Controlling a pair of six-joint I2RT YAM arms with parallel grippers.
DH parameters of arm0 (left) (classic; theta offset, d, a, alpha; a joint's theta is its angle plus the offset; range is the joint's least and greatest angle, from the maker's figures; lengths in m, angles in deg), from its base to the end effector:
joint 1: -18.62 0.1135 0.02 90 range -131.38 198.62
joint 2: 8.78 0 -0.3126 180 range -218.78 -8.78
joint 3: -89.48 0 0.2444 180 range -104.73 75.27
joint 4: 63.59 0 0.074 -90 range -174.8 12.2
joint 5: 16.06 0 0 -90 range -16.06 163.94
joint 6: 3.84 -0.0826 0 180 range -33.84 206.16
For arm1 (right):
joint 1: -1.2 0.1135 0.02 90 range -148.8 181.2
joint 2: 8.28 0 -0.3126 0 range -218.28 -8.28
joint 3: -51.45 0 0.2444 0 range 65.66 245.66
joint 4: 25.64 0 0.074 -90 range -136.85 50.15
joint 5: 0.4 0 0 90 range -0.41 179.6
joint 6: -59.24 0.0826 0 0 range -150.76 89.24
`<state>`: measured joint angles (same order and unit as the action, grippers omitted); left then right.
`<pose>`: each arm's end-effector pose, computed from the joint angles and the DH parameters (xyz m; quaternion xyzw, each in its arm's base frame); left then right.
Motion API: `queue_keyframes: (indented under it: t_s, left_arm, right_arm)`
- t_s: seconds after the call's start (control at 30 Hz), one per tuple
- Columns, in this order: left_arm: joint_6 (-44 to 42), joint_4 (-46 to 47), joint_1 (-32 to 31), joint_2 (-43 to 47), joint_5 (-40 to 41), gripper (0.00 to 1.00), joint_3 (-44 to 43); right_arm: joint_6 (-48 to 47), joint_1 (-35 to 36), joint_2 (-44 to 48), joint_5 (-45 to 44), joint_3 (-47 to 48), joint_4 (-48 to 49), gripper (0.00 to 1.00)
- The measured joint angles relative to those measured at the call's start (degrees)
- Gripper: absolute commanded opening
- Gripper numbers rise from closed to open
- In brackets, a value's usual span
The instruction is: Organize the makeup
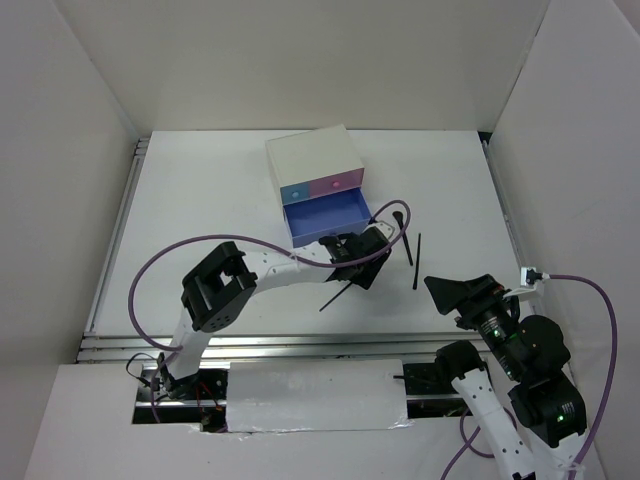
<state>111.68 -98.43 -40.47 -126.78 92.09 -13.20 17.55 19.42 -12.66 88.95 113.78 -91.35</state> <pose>0.2790 -0.4159 0.2078 0.2167 0.9044 -0.1168 0.3486 -0.0062 -0.0030 0.3234 0.1991 0.7265 0.3571 0.5522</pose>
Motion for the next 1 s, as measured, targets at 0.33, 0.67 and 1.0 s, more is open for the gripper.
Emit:
queue_keyframes:
  t_s: [0.33,0.67,1.0]
  left_arm:
    - [-0.2,-8.3,0.2,-2.0,-3.2,0.61,-5.7]
    - [-0.3,-14.4,1.5,-9.6,-5.4,0.6,-13.1]
    - [-1.1,-16.9,1.7,-12.9,-7.5,0.4,-18.1]
  right_arm:
    - [0.0,0.0,0.0,0.0,0.0,0.0,1.0]
    - [0.0,0.0,0.0,-0.3,0.0,0.0,1.0]
    - [0.0,0.0,0.0,-0.7,0.0,-0.2,1.0]
